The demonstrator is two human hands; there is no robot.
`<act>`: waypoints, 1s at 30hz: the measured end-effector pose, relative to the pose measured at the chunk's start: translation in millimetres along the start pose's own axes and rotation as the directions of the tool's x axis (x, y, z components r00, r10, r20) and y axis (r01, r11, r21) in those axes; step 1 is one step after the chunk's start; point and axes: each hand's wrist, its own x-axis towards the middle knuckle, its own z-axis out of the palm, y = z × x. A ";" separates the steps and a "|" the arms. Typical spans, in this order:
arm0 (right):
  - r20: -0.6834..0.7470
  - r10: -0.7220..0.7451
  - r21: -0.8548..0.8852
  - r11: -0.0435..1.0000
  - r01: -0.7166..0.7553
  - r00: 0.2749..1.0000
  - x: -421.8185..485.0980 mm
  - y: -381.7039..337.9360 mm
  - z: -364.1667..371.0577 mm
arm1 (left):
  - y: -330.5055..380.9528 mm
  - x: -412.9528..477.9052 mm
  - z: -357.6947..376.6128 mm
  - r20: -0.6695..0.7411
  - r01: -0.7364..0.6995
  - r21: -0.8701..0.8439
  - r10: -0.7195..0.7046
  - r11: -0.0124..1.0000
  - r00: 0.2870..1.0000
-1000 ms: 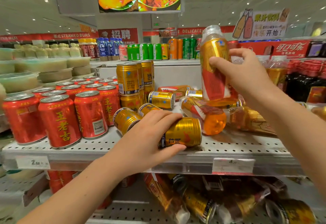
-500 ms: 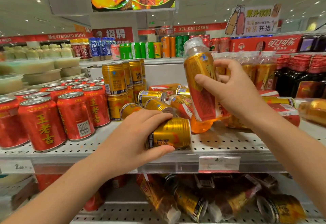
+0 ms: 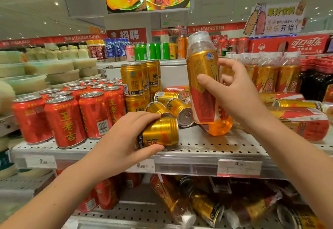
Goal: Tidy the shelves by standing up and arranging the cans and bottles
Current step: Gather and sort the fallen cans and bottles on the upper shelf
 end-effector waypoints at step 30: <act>-0.294 -0.057 -0.343 0.938 -0.050 0.954 -57.4 -14.8 -97.1 | 52.8 42.7 21.7 -0.144 -0.233 -0.007 0.229 0.973 0.963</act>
